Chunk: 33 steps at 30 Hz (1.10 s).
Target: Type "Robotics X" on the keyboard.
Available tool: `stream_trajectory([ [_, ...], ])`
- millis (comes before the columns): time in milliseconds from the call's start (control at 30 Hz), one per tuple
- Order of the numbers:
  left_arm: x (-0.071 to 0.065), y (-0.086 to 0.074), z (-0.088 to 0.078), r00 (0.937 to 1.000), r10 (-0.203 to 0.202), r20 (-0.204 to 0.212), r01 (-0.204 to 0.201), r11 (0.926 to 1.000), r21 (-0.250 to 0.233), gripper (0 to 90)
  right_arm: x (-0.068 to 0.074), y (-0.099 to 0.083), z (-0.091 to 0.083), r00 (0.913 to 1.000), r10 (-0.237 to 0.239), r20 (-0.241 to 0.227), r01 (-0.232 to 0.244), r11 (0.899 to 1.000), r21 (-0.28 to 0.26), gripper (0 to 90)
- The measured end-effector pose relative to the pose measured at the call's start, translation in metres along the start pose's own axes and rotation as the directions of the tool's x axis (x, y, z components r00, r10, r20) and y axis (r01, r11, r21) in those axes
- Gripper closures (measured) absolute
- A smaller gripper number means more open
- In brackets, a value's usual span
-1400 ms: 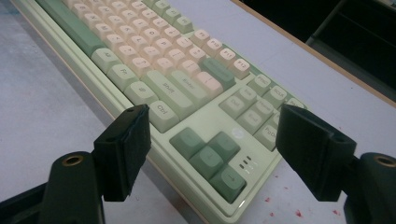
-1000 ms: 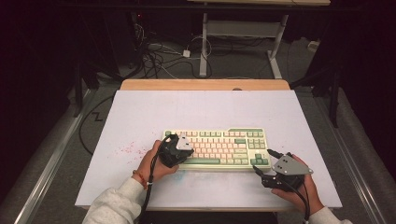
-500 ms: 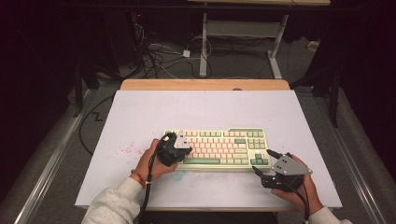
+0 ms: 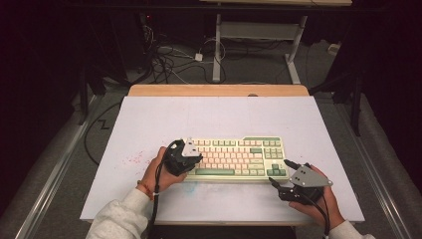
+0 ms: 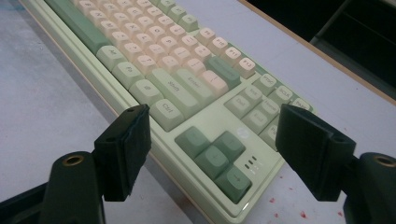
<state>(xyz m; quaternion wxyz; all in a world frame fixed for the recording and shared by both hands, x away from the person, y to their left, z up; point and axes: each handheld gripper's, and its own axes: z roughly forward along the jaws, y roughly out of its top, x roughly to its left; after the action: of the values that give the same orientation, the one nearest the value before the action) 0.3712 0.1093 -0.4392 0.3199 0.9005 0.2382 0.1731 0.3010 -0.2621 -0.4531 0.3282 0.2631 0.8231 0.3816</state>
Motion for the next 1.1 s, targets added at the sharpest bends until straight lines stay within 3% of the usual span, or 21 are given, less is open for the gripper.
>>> stream_trajectory([
  [133,0.003,-0.002,-0.003,0.9998,-0.015,-0.012,0.015,0.9998,-0.016,77.2,0.0,0.0,0.0,1.0,-0.001,0.0,0.001,1.0,0.0,27.0],
  [300,0.007,-0.005,-0.009,0.9992,-0.033,-0.022,0.032,0.9987,-0.041,59.2,0.0,0.0,0.0,1.0,-0.003,0.001,0.003,1.0,0.0,27.0],
  [367,0.007,-0.007,-0.013,0.9992,-0.033,-0.02,0.032,0.9977,-0.06,56.4,0.0,0.0,-0.001,1.0,-0.002,0.002,0.002,1.0,-0.004,27.0],
  [567,0.007,-0.011,-0.018,0.9967,-0.051,-0.063,0.046,0.9958,-0.08,39.3,0.0,0.001,-0.001,1.0,-0.003,0.0,0.003,1.0,-0.003,27.0],
  [767,0.003,-0.021,-0.025,0.9949,-0.063,-0.078,0.053,0.9907,-0.126,21.9,0.0,0.001,-0.002,1.0,-0.002,0.003,0.002,1.0,-0.006,27.0],
  [1000,-0.004,-0.037,-0.032,0.994,-0.071,-0.083,0.058,0.9861,-0.156,18.9,0.0,0.001,-0.003,1.0,-0.002,0.007,0.002,1.0,-0.011,27.0],
  [1100,-0.004,-0.042,-0.03,0.9971,-0.062,-0.045,0.055,0.9876,-0.147,33.3,0.0,0.002,-0.003,1.0,-0.005,0.008,0.005,1.0,-0.013,27.0],
])
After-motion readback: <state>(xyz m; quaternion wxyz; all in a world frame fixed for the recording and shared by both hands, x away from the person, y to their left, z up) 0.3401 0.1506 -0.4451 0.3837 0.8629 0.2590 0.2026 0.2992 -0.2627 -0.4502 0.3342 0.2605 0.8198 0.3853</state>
